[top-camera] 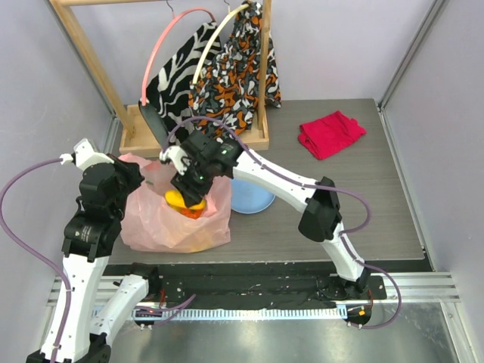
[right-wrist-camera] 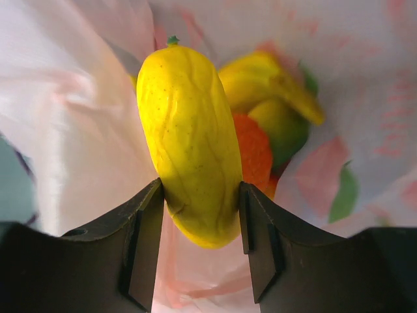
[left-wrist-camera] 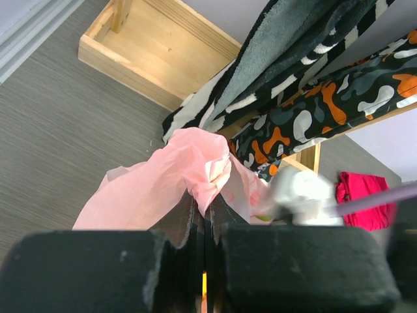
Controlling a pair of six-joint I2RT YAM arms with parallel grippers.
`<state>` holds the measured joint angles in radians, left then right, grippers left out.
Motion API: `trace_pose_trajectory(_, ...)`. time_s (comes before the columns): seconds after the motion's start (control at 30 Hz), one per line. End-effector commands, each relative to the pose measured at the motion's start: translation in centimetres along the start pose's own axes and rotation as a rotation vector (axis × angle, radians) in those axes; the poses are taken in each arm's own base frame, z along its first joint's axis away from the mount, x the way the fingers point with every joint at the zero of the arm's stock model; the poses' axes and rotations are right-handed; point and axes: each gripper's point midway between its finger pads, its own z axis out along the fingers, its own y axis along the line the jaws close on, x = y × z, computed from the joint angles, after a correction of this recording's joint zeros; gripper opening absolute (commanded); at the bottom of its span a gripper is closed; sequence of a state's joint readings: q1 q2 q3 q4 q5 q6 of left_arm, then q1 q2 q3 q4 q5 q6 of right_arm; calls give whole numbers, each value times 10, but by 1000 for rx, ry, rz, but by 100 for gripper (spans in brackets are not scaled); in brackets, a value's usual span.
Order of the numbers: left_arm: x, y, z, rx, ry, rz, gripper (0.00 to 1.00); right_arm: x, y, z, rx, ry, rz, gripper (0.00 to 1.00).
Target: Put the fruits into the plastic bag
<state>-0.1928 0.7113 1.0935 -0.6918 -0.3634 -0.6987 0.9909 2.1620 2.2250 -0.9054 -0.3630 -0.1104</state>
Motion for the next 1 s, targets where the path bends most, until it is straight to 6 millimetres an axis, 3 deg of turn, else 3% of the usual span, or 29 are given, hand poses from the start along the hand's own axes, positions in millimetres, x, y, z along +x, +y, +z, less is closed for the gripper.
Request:
trace_pose_trajectory(0.0,-17,-8,-3,26,-54,-8,0,14,6,-12,64,89,-15,2)
trace_pose_trajectory(0.17,-15,-6,-5,27,-47,-14,0,10,12,-4,69,89,-25,15)
trace_pose_trajectory(0.27,-16,-5,-8,27,-52,-20,0,9,16,-5,69,86,-34,32)
trace_pose_trajectory(0.37,-16,-4,-10,28,-53,-25,0,4,17,-9,69,69,-36,58)
trace_pose_trajectory(0.57,-14,-3,-11,30,-50,-35,0,-34,35,-34,28,-71,-39,79)
trace_pose_trajectory(0.67,-14,-4,-12,32,-52,-36,0,-60,46,-57,13,-173,-42,80)
trace_pose_trajectory(0.8,-15,-3,-11,26,-55,-33,0,-79,34,-95,150,-268,-7,80)
trace_pose_trajectory(0.9,-14,-2,-11,24,-55,-29,0,-68,21,-115,257,-270,43,79)
trace_pose_trajectory(0.97,-12,-2,-9,23,-52,-28,0,-44,10,-107,314,-204,75,80)
